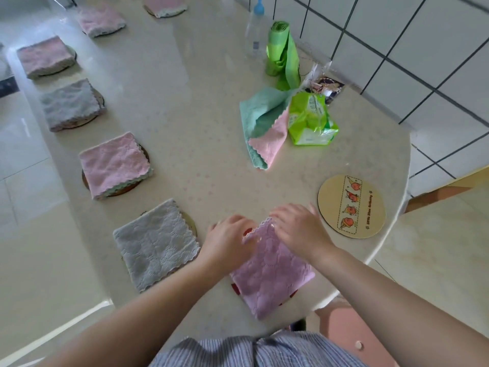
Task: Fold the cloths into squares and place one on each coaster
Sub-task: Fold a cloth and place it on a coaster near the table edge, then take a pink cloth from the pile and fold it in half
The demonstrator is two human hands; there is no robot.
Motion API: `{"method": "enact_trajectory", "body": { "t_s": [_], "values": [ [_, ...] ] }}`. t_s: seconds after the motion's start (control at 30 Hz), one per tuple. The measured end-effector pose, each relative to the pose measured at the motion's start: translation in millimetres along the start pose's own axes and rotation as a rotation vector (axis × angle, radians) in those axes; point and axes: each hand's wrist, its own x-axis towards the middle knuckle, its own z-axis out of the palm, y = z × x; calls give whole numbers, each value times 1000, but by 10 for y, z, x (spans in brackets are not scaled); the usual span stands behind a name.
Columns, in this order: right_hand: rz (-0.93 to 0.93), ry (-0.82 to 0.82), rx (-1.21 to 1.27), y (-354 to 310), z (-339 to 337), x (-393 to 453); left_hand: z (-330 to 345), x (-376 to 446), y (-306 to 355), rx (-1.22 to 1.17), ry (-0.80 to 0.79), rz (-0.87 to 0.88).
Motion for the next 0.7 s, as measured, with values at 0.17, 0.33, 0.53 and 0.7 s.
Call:
{"method": "enact_trajectory", "body": {
  "t_s": [0.17, 0.33, 0.53, 0.7],
  "values": [
    [22, -4, -52, 27, -227, 718, -108, 786, -72, 136, 13, 84],
    [6, -94, -128, 67, -259, 1217, -17, 1229, -201, 336, -100, 157],
    [34, -103, -182, 149, -131, 1404, 105, 1397, -279, 337, -122, 175],
    [160, 12, 166, 161, -207, 1417, 119, 1457, -299, 306, -28, 139]
  ]
}}
